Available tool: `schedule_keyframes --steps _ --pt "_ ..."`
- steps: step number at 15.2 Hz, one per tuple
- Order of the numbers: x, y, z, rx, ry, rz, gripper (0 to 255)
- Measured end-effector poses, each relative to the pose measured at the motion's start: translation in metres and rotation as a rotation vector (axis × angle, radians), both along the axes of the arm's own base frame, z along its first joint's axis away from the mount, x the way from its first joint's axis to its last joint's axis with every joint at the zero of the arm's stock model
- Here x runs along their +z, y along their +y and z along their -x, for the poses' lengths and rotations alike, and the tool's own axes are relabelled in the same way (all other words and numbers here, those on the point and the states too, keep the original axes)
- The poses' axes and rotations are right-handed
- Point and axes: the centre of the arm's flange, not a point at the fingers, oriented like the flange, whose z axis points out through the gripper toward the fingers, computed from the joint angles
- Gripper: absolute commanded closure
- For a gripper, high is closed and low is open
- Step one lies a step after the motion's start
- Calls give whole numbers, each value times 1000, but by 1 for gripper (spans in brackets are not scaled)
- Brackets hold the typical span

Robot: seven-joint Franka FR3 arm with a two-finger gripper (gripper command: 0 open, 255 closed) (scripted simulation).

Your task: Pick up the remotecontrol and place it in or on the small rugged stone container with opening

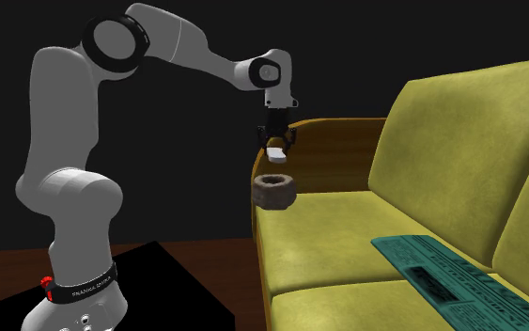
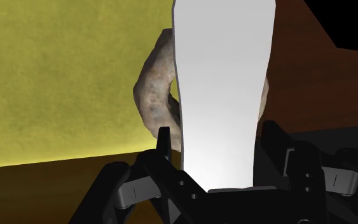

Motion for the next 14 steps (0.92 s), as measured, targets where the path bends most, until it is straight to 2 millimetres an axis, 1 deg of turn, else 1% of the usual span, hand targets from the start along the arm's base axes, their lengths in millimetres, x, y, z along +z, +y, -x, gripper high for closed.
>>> schedule_keyframes --steps 2,14 --pt "-7 5 -2 -1 0 0 255" --pt "-70 5 -2 -2 0 0 255"
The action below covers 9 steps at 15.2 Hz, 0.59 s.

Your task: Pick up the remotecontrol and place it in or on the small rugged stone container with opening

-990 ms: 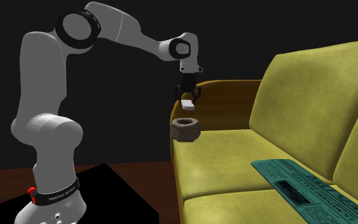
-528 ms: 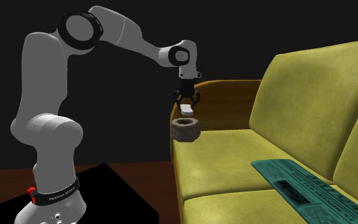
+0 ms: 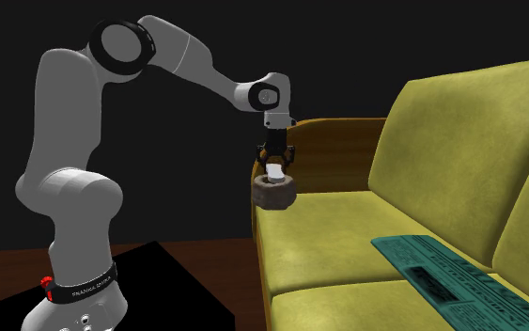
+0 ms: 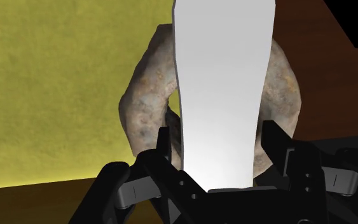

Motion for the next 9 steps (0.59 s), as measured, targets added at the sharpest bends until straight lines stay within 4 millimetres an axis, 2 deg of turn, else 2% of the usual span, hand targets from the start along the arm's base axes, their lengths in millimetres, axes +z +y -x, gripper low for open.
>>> schedule_keyframes --steps 5,6,9 --pt "-3 0 0 0 -1 0 255" --pt "-3 0 0 0 -1 0 0" --pt "-2 0 0 0 -1 0 0"
